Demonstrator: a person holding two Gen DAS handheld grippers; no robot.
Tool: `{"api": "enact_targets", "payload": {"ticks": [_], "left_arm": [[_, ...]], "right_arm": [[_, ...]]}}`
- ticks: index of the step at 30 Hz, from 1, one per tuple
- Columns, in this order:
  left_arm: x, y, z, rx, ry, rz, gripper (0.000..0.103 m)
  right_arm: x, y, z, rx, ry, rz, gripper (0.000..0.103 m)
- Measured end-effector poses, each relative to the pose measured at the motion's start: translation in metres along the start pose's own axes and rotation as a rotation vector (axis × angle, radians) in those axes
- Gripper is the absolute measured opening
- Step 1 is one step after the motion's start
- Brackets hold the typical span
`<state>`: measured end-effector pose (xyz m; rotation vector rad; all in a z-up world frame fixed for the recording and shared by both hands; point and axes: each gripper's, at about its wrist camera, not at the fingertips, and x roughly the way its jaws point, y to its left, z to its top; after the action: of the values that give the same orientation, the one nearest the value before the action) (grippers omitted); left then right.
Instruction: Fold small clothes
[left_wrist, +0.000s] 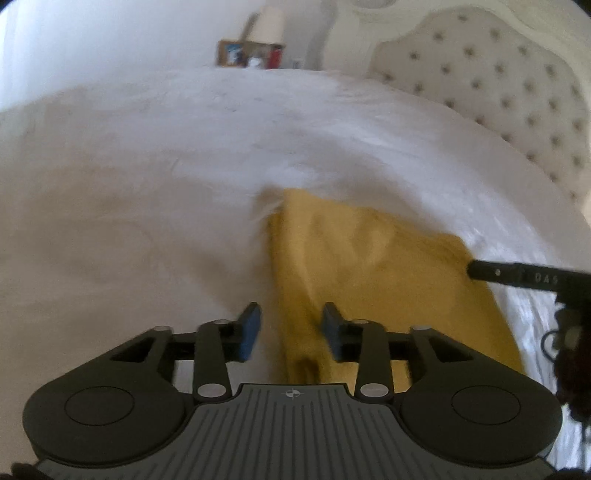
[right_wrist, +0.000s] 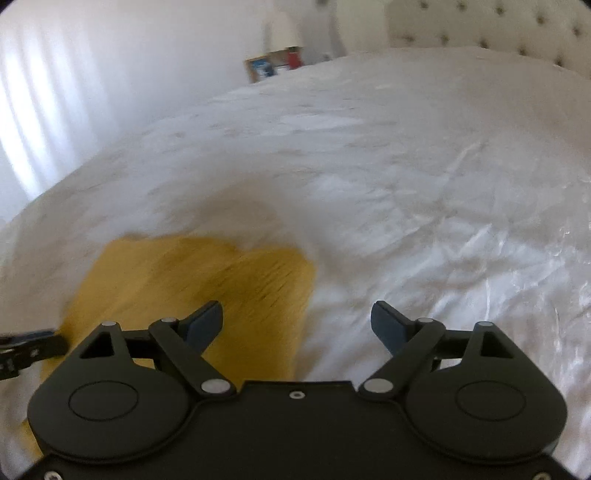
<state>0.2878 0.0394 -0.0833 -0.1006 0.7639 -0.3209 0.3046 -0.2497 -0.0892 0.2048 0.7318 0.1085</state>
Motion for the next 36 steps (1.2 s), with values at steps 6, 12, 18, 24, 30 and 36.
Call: {"api": "enact_targets", "payload": {"ticks": [6, 12, 18, 24, 30, 36], "left_arm": [[0.002, 0.008, -0.03, -0.066, 0.072, -0.106, 0.051], [-0.002, 0.003, -0.03, -0.105, 0.149, -0.189, 0.071], [0.01, 0.004, -0.034, -0.174, 0.159, -0.264, 0.085], [0.033, -0.004, -0.023, -0.19, 0.174, -0.363, 0.087], [0.041, -0.003, -0.03, -0.274, 0.21, -0.507, 0.069], [0.04, -0.007, -0.041, -0.329, 0.277, -0.536, 0.015]], "right_arm": [[-0.012, -0.007, -0.041, 0.085, 0.096, 0.182, 0.089], [-0.005, -0.022, -0.039, 0.151, 0.096, 0.271, 0.093], [0.025, -0.025, -0.023, 0.186, 0.12, 0.362, 0.1], [0.051, -0.022, -0.01, 0.217, 0.117, 0.473, 0.103], [0.055, -0.033, -0.008, 0.276, 0.118, 0.53, 0.067], [0.036, -0.023, -0.007, 0.232, 0.144, 0.412, 0.044]]}}
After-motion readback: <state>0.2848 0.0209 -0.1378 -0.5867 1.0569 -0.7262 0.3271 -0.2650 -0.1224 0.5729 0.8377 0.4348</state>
